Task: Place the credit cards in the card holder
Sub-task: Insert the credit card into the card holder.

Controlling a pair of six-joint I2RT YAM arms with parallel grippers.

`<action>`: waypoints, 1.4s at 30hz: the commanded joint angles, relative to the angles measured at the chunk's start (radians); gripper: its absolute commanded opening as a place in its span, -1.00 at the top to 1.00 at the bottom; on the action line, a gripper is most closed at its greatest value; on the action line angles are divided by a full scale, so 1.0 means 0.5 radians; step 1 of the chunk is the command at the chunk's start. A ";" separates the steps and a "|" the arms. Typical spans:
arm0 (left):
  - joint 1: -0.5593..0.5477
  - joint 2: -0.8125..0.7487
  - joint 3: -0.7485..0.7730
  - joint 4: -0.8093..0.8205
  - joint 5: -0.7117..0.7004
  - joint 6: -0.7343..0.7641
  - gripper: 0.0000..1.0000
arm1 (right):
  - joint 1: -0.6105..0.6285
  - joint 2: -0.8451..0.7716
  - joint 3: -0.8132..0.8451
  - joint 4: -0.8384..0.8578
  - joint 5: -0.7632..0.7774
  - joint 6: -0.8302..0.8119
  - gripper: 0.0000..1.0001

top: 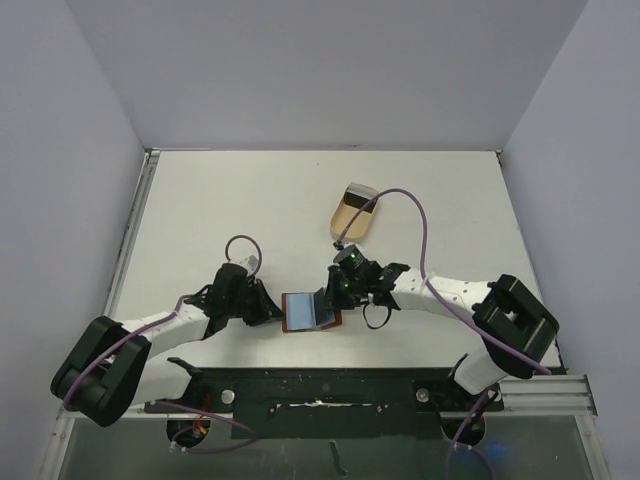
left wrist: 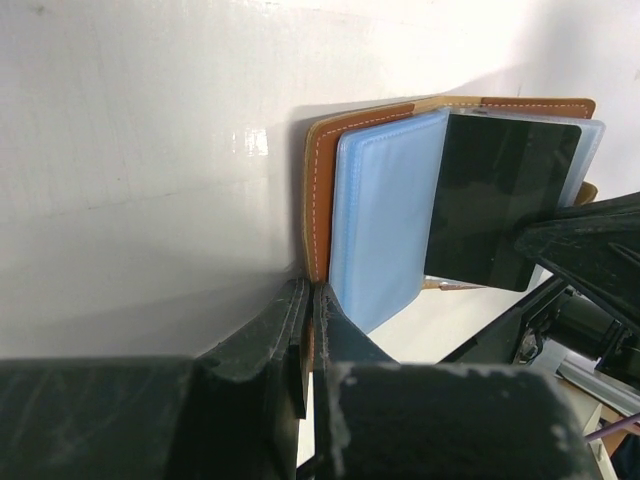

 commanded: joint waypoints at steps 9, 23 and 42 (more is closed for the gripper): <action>-0.007 0.055 -0.012 0.081 -0.013 0.039 1.00 | -0.077 -0.096 -0.179 0.423 -0.309 -0.067 0.92; -0.007 0.110 -0.003 0.099 -0.005 0.062 1.00 | -0.103 -0.156 -0.206 0.488 -0.363 -0.071 0.92; -0.007 0.120 -0.003 0.085 -0.021 0.060 1.00 | -0.102 -0.118 -0.145 0.363 -0.300 -0.120 0.93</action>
